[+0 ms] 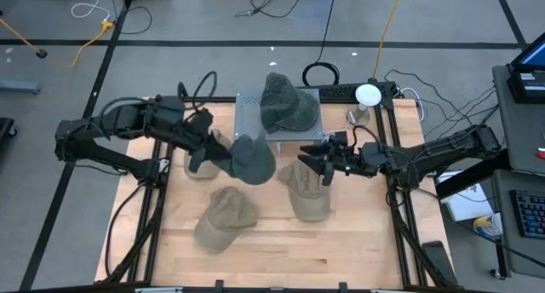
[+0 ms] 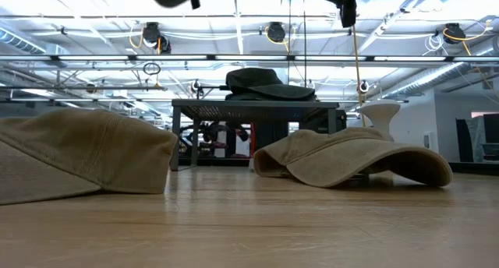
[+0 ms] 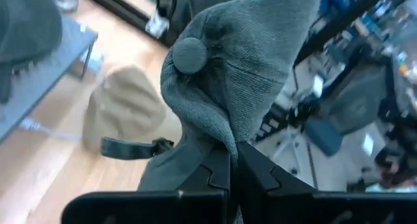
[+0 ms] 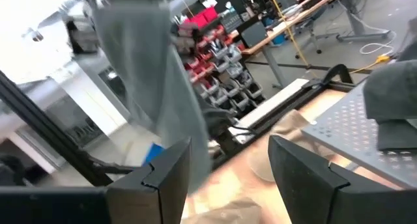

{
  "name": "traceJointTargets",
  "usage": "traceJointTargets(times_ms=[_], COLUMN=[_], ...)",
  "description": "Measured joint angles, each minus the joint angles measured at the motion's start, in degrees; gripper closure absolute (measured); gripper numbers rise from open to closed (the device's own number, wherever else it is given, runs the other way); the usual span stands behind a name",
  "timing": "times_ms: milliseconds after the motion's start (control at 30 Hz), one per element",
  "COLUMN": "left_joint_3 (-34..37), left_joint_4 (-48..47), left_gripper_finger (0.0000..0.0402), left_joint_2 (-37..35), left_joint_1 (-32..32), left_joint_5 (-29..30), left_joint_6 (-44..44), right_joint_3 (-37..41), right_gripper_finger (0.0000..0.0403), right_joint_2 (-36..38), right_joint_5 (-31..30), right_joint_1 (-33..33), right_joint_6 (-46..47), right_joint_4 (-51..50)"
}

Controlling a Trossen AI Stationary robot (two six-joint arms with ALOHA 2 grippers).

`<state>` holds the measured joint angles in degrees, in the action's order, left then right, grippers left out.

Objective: Pick & Place hat
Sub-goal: Stack the black cap on top of the black caps on the shelf

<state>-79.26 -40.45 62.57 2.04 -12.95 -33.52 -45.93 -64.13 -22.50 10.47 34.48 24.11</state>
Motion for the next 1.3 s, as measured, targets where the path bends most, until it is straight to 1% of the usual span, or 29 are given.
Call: traceJointTargets(times_ms=[200,300,467,567,700,800,867,1067,1100,1200,1300], left_joint_3=[0.0,0.0,0.0,0.0,0.0,0.1,0.1,0.1,0.1,0.0,0.0], left_joint_4=[6.1,11.4,15.8,17.6,20.2,22.9,24.4,23.7,24.0,23.5,23.4], left_gripper_finger=[0.0396,0.0396,0.0396,0.0396,0.0396,0.0396,0.0396,0.0396,0.0396,0.0396,0.0396], left_joint_2=[1.6,3.0,5.6,6.6,7.4,7.8,7.9,8.7,8.9,9.0,9.1], left_joint_1=[2.4,3.3,4.5,5.2,5.9,6.0,5.9,4.8,4.6,4.6,4.6], left_joint_5=[3.1,3.1,3.1,3.0,3.0,1.8,0.6,0.0,0.0,0.0,0.0], left_joint_6=[-0.2,0.0,0.6,0.6,0.4,0.1,0.5,0.6,0.8,1.5,1.5], right_joint_3=[0.0,0.0,0.0,0.0,0.0,0.0,0.0,0.0,0.0,0.0,0.0], right_gripper_finger=[0.0206,0.0206,0.0206,0.0206,0.0206,0.0206,0.0206,0.0206,0.0206,0.0206,0.0206], right_joint_2=[-3.8,-5.6,-6.9,-6.4,-5.9,-6.2,-6.3,-6.3,-6.3,-6.3,-6.3], right_joint_5=[0.2,0.2,0.2,1.2,7.2,7.2,6.2,6.4,7.0,12.1,16.2], right_joint_1=[0.0,-0.3,-0.4,-0.4,-1.1,-1.1,-1.1,-1.7,-1.7,-1.8,-1.7], right_joint_6=[-3.9,-4.1,-6.6,-3.7,0.9,1.8,1.3,-1.3,-1.7,-2.2,-0.6], right_joint_4=[4.5,6.3,5.9,3.8,-0.9,-3.1,-1.3,6.2,7.0,9.0,8.9])
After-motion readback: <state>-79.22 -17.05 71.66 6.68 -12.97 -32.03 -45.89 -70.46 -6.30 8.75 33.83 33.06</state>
